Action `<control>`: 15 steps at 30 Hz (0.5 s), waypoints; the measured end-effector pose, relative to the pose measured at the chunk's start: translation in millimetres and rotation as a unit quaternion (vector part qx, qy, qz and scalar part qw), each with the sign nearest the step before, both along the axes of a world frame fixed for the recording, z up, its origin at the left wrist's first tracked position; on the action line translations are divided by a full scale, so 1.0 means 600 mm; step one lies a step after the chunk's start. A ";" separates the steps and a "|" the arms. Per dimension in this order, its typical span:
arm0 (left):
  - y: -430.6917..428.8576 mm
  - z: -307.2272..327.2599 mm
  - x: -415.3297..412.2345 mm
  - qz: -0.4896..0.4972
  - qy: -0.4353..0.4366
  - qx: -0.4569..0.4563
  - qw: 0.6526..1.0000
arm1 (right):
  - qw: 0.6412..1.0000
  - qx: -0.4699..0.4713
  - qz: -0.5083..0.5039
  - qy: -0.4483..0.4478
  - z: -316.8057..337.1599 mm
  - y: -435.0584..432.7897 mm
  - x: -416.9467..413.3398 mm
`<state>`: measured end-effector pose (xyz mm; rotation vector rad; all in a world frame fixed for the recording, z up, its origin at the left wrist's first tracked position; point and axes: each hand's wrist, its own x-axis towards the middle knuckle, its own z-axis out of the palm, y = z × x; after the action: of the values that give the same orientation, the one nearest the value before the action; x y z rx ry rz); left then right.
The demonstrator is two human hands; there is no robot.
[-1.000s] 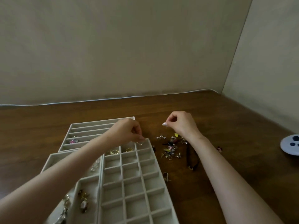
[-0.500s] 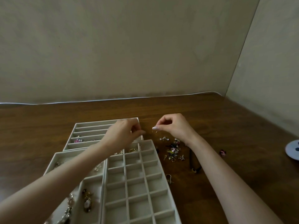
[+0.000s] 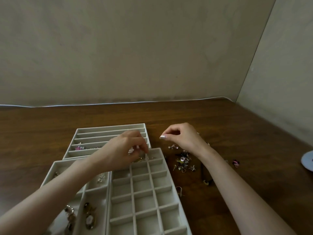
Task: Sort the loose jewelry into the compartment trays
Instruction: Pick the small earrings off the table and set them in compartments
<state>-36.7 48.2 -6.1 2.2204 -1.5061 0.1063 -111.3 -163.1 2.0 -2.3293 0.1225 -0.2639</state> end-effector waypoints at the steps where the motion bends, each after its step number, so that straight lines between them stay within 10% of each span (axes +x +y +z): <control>1: 0.001 -0.003 0.001 -0.006 -0.021 0.002 1.000 | 1.000 -0.004 -0.015 -0.008 -0.001 -0.004 0.001; 15: 0.000 -0.006 -0.012 -0.034 -0.081 0.075 0.993 | 0.978 -0.073 -0.195 -0.027 0.010 -0.087 -0.020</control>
<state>-43.8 48.1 -9.8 2.3217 -1.7266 0.1608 -123.5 -215.4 8.3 -2.4265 0.5521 -0.5461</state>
